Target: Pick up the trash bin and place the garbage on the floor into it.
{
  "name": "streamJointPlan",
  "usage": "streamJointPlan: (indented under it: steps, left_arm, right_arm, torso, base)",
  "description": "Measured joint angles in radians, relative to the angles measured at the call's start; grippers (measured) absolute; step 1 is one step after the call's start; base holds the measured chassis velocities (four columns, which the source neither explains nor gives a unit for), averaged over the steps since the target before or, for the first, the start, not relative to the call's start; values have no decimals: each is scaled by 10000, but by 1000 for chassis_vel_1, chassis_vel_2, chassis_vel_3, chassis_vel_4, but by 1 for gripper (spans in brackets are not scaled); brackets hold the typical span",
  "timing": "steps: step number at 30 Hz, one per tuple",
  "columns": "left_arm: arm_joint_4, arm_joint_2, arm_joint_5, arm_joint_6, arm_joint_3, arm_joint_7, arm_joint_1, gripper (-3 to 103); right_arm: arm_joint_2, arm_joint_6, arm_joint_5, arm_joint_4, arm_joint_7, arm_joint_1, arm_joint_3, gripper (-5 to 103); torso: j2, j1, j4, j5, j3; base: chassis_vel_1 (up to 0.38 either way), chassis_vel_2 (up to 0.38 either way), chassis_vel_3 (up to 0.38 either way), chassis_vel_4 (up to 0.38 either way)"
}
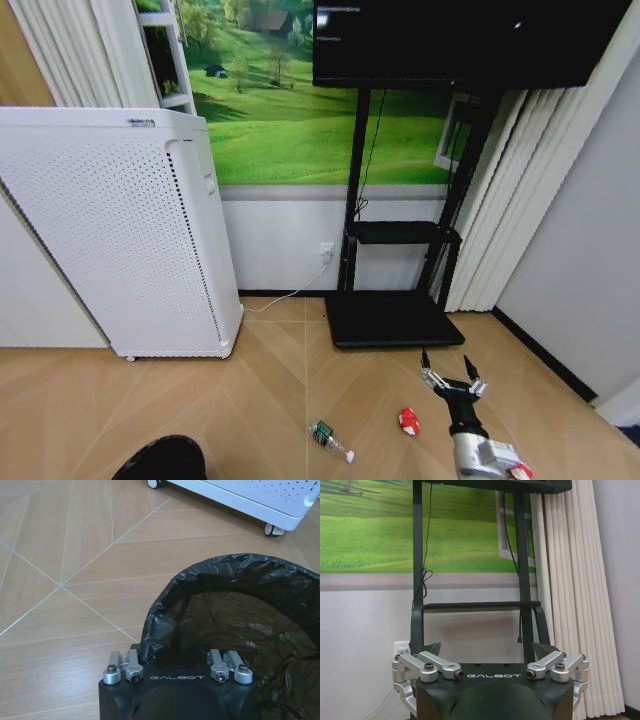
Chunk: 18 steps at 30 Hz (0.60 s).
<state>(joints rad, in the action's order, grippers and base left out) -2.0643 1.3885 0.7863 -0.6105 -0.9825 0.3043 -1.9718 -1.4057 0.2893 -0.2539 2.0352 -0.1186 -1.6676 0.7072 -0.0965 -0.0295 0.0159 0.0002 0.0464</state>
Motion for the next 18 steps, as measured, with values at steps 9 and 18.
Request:
streamJointPlan:
  steps: [9, 18]
  left_arm:
    - [-54, 23, 1, 82, 14, -367, -37, 19]
    - [-94, 2, -86, 838, -23, -1040, -24, 3]
  right_arm:
    - [-45, 91, 23, 29, 1, -114, 46, 100]
    - [-66, 207, 19, 24, 10, -146, 66, 100]
  torso:
    - [-2, -1, 0, -3, 3]
    - [-3, -1, 0, -5, 4]
  base:
    - [0, 0, 0, 0]
    - [0, 0, 0, 0]
